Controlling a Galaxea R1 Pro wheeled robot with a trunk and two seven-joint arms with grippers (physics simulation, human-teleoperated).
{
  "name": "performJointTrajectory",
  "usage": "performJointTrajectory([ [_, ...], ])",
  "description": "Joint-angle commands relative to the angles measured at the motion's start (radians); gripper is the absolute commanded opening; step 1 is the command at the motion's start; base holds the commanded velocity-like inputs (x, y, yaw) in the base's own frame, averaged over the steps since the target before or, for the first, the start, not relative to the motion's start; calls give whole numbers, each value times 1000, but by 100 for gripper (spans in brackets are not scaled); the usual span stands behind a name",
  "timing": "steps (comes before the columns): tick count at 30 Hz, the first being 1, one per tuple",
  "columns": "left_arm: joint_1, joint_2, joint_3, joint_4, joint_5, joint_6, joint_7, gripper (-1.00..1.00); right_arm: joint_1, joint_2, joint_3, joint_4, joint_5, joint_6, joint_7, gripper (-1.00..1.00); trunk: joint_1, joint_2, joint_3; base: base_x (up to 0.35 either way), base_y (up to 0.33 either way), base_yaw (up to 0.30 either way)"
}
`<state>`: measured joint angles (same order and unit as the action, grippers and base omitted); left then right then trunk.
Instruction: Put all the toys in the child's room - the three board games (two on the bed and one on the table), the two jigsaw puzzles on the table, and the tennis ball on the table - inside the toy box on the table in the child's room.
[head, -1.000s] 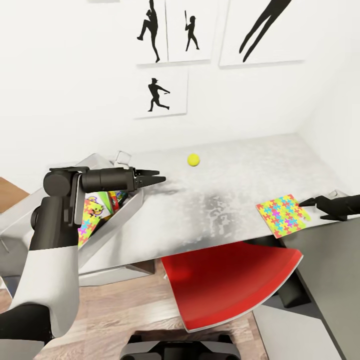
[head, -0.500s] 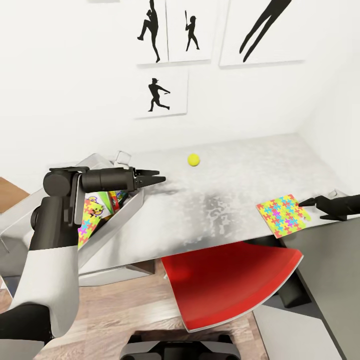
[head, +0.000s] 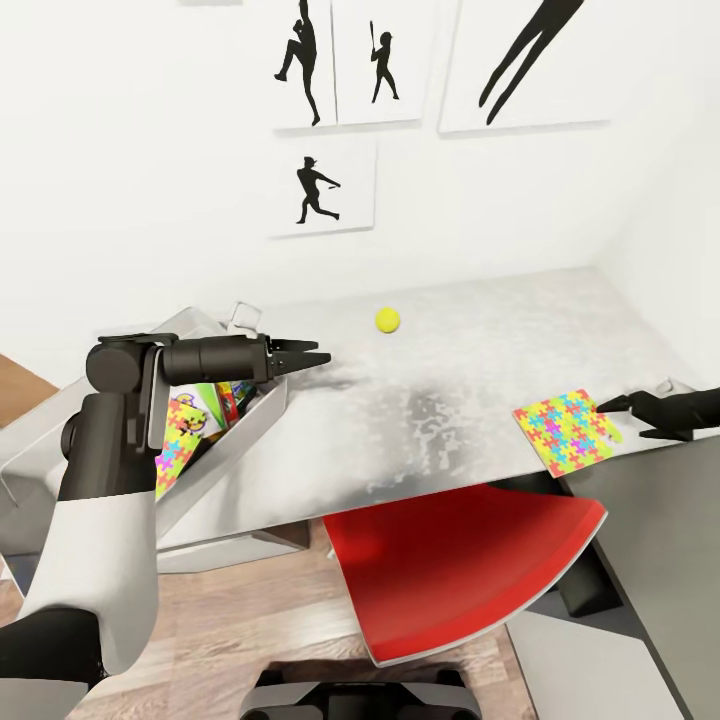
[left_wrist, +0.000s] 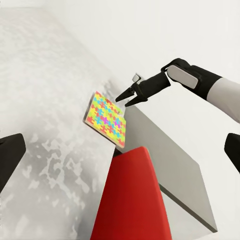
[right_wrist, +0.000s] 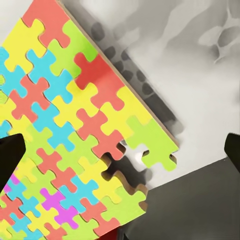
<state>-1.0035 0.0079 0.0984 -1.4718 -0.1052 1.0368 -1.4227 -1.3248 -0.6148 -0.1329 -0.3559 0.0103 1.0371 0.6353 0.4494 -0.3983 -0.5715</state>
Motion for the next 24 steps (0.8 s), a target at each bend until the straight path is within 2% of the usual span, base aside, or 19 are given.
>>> performJointTrajectory([
  [1, -1, 0, 1, -1, -10, 10, -10, 100, -1, 2, -5, 0, 2, 6, 0, 100, 1, -2, -1, 12, 0, 0],
  [17, -1, 0, 2, -1, -10, 10, -10, 100, -1, 49, -5, -34, 2, 0, -7, 100, 1, -2, -1, 3, 0, 0],
  [24, -1, 0, 3, -1, -10, 10, -10, 100, -1, 67, -4, -50, 3, -35, -8, 100, 1, -2, -1, 0, 0, 0],
])
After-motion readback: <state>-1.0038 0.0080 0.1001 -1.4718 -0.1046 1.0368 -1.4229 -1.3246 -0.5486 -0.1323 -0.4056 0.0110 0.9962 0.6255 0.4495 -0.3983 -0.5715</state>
